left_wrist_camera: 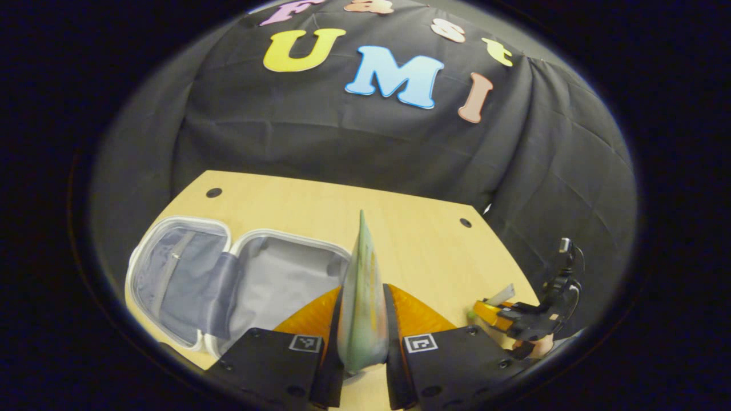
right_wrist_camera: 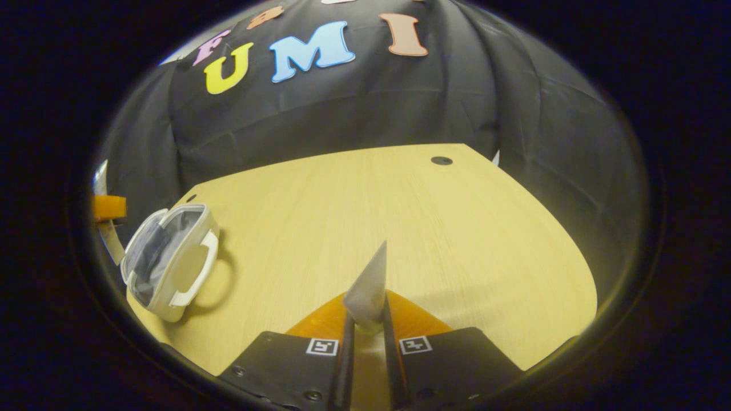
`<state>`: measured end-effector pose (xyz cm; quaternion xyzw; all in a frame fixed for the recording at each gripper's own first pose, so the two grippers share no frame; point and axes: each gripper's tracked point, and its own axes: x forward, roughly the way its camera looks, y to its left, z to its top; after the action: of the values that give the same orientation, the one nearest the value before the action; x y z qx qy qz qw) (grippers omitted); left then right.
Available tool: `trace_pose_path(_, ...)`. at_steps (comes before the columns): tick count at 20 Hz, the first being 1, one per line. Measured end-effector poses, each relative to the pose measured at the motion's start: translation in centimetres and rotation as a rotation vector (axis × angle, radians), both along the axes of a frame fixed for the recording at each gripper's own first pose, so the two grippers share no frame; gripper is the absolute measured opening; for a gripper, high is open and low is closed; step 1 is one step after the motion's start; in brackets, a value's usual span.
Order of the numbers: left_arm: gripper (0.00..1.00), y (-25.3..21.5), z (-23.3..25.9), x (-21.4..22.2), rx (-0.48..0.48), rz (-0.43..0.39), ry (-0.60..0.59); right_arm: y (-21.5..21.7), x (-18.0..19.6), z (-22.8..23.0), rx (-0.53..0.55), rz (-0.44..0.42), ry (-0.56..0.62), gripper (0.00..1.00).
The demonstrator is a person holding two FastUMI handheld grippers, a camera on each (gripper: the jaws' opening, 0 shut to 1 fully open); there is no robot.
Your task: First open the suitcase, pack the skin care products into it, and then close the suitcase.
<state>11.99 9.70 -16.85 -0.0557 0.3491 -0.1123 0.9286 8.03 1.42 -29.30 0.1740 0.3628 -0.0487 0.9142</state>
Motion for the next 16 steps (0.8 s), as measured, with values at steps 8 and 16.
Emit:
trace_pose_path(8,0.38,8.1,-10.7,1.1,0.103,-0.076,0.344,7.6,-7.2,6.0,0.069,-0.104,0.036,0.19)
trace_pose_path(16,0.87,11.4,-9.2,2.9,0.142,-0.09,0.199,20.6,-6.1,14.3,0.131,0.094,-0.049,0.18)
